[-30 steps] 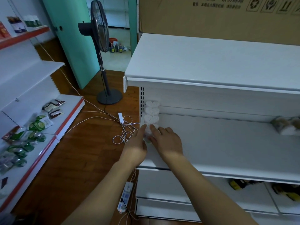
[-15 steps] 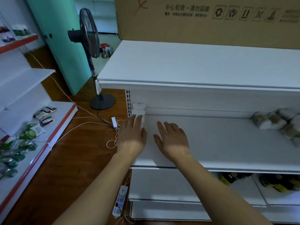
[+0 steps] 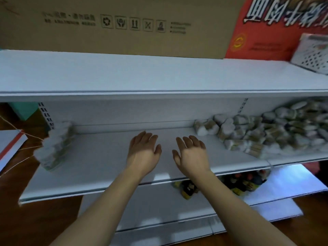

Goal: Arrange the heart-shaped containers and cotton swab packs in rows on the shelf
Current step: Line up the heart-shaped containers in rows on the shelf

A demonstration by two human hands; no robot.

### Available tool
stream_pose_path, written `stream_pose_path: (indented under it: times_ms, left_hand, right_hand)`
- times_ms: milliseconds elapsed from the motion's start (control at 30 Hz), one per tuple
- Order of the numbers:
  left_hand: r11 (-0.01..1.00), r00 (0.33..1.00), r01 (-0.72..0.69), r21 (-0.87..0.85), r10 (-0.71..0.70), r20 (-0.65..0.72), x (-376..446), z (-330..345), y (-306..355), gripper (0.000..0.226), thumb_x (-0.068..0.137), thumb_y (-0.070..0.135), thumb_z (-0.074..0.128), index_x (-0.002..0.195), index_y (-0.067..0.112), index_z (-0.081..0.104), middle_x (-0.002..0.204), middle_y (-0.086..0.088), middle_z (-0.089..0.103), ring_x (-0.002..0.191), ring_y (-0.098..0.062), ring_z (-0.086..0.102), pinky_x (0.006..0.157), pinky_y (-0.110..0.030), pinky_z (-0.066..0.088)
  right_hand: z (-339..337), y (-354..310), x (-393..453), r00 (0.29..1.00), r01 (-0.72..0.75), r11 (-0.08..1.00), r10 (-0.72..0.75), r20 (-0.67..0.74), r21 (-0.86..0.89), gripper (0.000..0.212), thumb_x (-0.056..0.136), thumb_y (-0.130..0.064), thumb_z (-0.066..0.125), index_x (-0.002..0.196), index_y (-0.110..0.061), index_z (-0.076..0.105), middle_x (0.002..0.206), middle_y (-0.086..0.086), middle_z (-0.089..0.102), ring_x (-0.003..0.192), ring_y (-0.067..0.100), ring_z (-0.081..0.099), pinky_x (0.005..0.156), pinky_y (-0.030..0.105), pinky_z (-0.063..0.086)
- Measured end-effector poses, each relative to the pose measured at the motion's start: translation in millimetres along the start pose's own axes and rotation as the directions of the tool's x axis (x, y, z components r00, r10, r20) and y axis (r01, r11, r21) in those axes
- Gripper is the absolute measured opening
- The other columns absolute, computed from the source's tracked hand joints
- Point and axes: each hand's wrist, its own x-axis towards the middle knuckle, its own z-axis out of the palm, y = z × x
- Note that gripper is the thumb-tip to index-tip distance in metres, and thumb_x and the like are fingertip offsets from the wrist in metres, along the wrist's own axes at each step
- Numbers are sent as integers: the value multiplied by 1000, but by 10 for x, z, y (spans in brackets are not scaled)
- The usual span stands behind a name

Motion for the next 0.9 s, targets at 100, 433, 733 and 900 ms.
stream_pose_path:
  times_ms: [100, 433, 733, 900]
  left_hand:
    - [998, 999, -48, -39, 48, 18, 168, 251, 554, 51, 88, 37, 42, 110, 5, 74, 110, -15, 73, 104, -36, 69, 93, -51, 52]
    - [969, 946, -75, -234, 143, 291, 863, 935, 1753, 52, 105, 37, 40, 154, 20, 35, 157, -2, 39, 142, -20, 35, 116, -30, 26]
    - [927, 916, -98, -363, 226, 331, 1212, 1419, 2171, 53, 102, 35, 49, 152, 24, 35, 151, -2, 45, 134, -22, 44, 107, -32, 38]
    - [906, 920, -130, -403, 262, 292, 1301, 1558, 2358, 51, 94, 42, 62, 140, 24, 49, 138, 2, 52, 127, -20, 48, 100, -34, 43]
  right_hand:
    - [-7, 701, -98, 996, -74, 997, 76, 49, -25, 48, 79, -36, 67, 118, -8, 67, 103, 13, 70, 104, 37, 63, 80, 44, 51]
    - [454, 2470, -224, 976, -202, 975, 208, 68, -89, 75, 55, -26, 91, 119, 2, 65, 113, 24, 65, 106, 47, 60, 84, 53, 52]
    - [761, 2917, -27, 992, -14, 999, 9, 122, 39, 44, 63, -21, 88, 102, -10, 70, 92, 11, 65, 91, 37, 60, 73, 42, 55]
    - [613, 3065, -82, 978, 165, 921, -107, -177, 352, 39, 89, -34, 67, 118, -9, 68, 107, 12, 67, 96, 31, 61, 76, 36, 52]
